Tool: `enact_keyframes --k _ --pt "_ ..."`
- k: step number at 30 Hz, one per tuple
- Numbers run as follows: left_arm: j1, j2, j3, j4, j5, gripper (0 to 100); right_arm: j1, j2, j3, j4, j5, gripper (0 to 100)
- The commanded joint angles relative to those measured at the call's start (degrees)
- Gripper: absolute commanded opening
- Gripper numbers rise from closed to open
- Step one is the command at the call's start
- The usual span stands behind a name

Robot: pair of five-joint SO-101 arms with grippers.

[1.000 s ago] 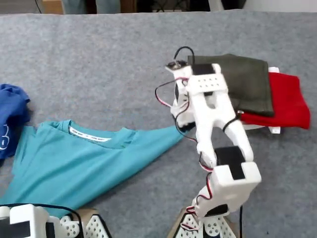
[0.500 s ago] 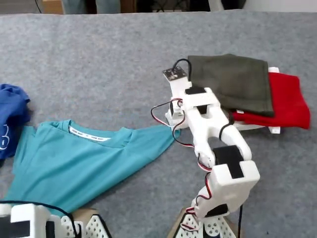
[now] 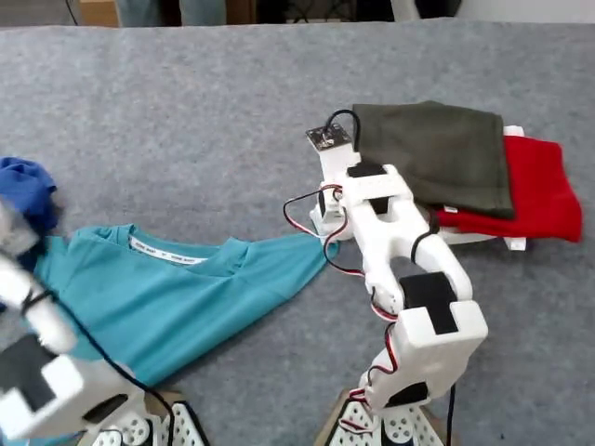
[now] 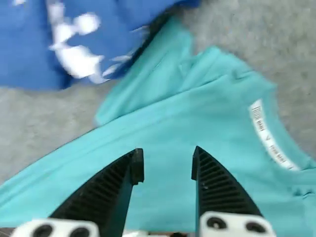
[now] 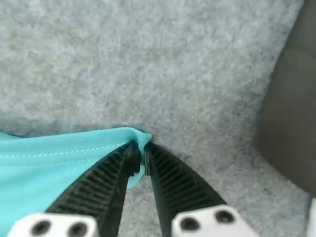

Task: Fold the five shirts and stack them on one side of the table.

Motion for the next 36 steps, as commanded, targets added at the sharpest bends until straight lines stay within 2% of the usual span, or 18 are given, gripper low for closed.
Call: enact_keyframes --k 1,6,13,21,29,36 --pt "4.88 6.15 -4.0 -3.87 11.87 18 0.0 1.01 -0.57 -2.64 -0.62 1.8" --pt "9.1 18.73 -14.81 -3.87 24.53 18 -0.09 1.01 -0.66 -2.81 -0.62 1.8" --pt "12.97 34.11 -28.26 0.44 32.44 18 -0.09 1.01 -0.4 -3.43 -0.62 1.8" --pt "12.62 45.54 -35.3 3.96 34.9 17 -0.09 1.01 -0.13 -3.78 -0.62 1.8" --pt "12.53 44.13 -34.42 4.04 34.99 16 -0.09 1.01 -0.13 -3.87 -0.62 1.8" --pt "13.05 36.04 -26.77 4.04 34.55 13 -0.09 1.01 -0.13 -3.96 -0.62 1.8"
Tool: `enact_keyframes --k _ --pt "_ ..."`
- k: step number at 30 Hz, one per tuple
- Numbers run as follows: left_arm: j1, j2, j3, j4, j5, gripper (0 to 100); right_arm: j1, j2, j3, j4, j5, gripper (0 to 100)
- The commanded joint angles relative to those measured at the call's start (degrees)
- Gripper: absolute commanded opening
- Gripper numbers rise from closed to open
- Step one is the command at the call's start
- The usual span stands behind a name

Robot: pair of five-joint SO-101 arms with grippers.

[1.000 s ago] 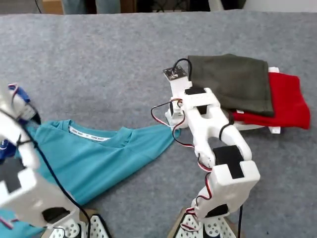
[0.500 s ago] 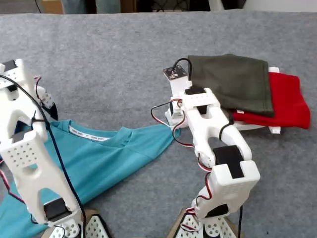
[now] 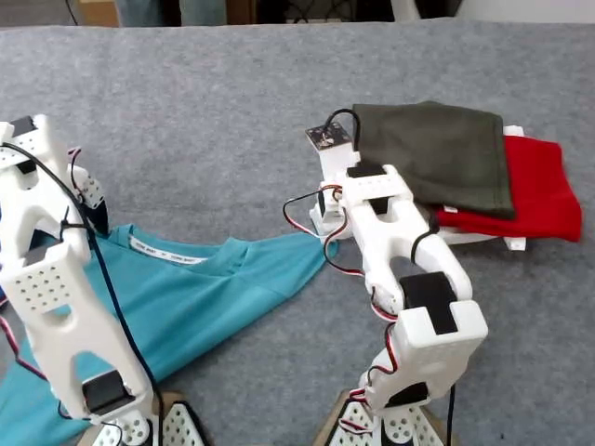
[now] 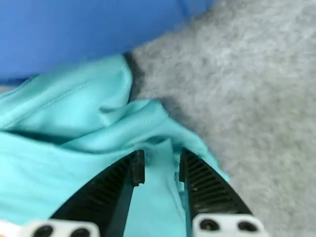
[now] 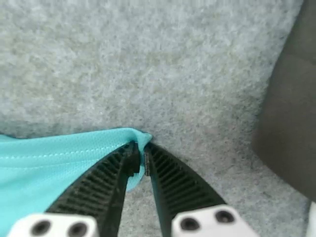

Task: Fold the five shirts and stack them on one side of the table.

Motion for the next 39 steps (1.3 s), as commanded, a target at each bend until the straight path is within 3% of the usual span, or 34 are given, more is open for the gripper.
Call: enact_keyframes --k 1,8,25,39 --pt "0.48 -6.77 3.12 0.97 -0.09 14 -0.09 1.01 -0.22 -2.99 -0.62 1.8" --pt "0.48 -4.84 5.23 0.88 -0.09 18 -0.09 1.01 -0.22 -2.99 -0.62 1.8" --pt "-2.42 -0.53 4.53 0.88 2.11 17 -0.09 1.01 -0.22 -2.9 -0.62 1.8" --pt "-2.42 -0.53 4.26 -0.09 2.2 10 -0.09 1.01 -0.13 -2.9 -0.62 1.8"
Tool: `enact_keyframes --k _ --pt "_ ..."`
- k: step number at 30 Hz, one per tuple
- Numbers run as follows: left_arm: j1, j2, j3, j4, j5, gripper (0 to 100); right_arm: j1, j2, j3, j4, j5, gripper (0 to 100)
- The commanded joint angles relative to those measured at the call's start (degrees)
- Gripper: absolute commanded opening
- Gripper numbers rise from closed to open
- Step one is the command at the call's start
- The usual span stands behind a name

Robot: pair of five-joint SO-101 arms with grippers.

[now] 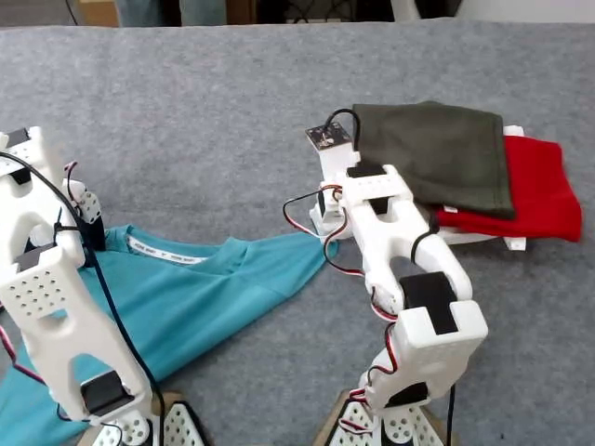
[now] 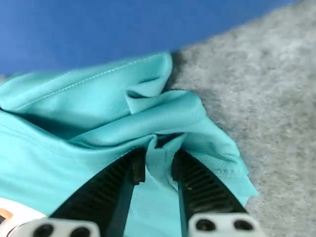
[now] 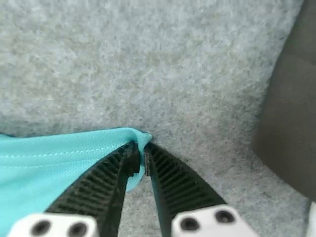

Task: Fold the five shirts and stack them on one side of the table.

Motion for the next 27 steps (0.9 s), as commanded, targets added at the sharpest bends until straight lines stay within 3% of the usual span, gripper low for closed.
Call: enact_keyframes --k 1,3,16,27 --pt "-0.48 -0.88 -1.8 0.0 -0.26 7 -0.09 1.01 -0.13 -2.9 -0.62 1.8" --pt "-0.48 -0.88 -4.09 0.0 -3.52 2 -0.09 1.01 -0.13 -2.9 -0.62 1.8" --pt "5.49 -4.22 -22.29 1.05 -10.37 3 -1.76 -1.54 -5.05 -0.97 -0.53 1.8" --pt "6.73 -35.96 -28.7 0.97 -14.24 3 -3.25 -30.9 -20.09 12.57 -0.62 1.8"
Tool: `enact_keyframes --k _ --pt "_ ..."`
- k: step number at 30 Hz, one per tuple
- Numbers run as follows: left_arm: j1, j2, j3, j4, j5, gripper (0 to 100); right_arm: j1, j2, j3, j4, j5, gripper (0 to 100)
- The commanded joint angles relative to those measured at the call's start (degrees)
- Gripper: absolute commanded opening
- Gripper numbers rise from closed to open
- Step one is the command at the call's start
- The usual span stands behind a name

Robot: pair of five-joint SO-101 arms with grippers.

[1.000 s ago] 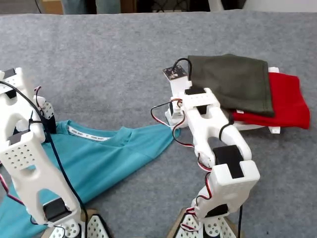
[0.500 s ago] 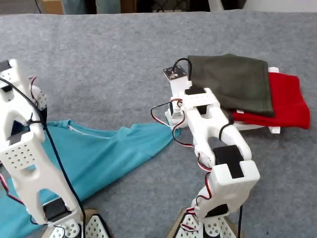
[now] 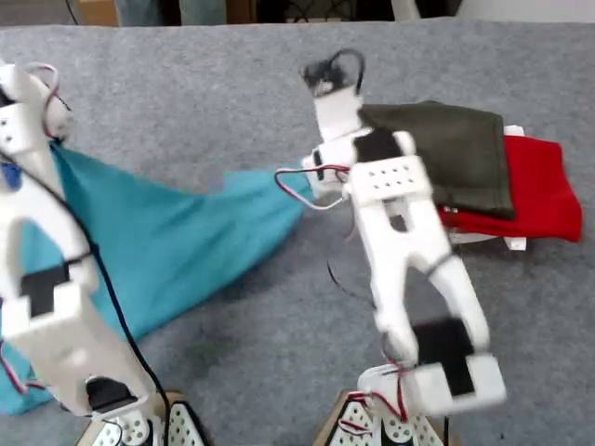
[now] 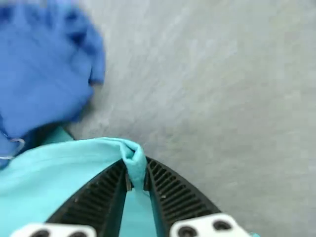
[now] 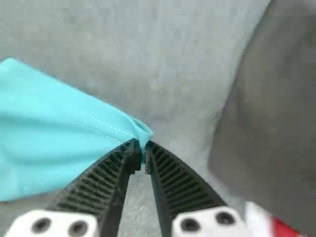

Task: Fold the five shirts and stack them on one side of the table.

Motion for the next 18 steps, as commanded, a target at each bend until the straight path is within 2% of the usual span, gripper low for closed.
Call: enact_keyframes --k 1,9,18 --pt "-0.04 -13.71 -3.65 0.09 -0.62 3 -0.53 -13.67 -6.9 1.49 -0.53 1.8" --pt "0.31 -28.92 -8.66 0.09 -0.88 3 -0.44 -31.87 -21.49 1.14 -0.53 1.4" --pt "-0.13 -38.86 -10.07 0.09 -4.75 3 -0.26 -34.24 -45.67 1.05 -0.09 1.3"
